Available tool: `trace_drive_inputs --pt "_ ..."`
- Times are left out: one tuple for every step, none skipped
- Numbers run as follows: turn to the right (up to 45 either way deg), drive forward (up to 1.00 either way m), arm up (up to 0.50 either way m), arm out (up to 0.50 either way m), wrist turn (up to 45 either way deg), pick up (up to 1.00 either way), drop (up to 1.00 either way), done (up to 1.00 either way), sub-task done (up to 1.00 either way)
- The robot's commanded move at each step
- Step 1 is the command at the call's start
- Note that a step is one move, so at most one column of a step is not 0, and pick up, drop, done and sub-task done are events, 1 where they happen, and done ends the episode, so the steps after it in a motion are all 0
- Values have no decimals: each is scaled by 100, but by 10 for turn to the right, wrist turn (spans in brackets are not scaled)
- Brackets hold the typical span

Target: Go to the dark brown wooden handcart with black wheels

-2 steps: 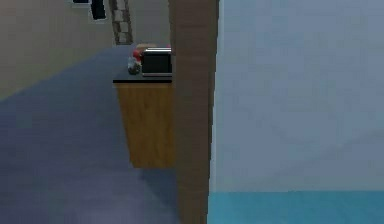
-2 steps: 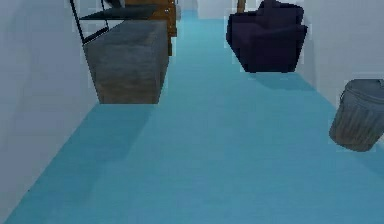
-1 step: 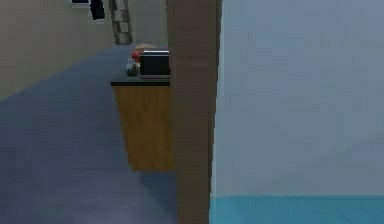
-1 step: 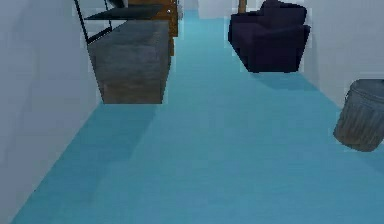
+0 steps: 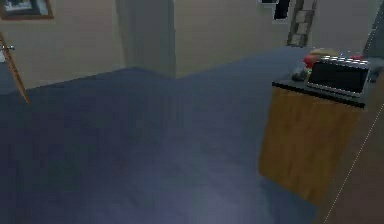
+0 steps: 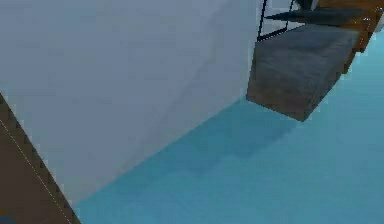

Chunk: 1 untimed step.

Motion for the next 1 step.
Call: trace_drive_inputs --pt "-450 0 0 0 0 0 0 0 0"
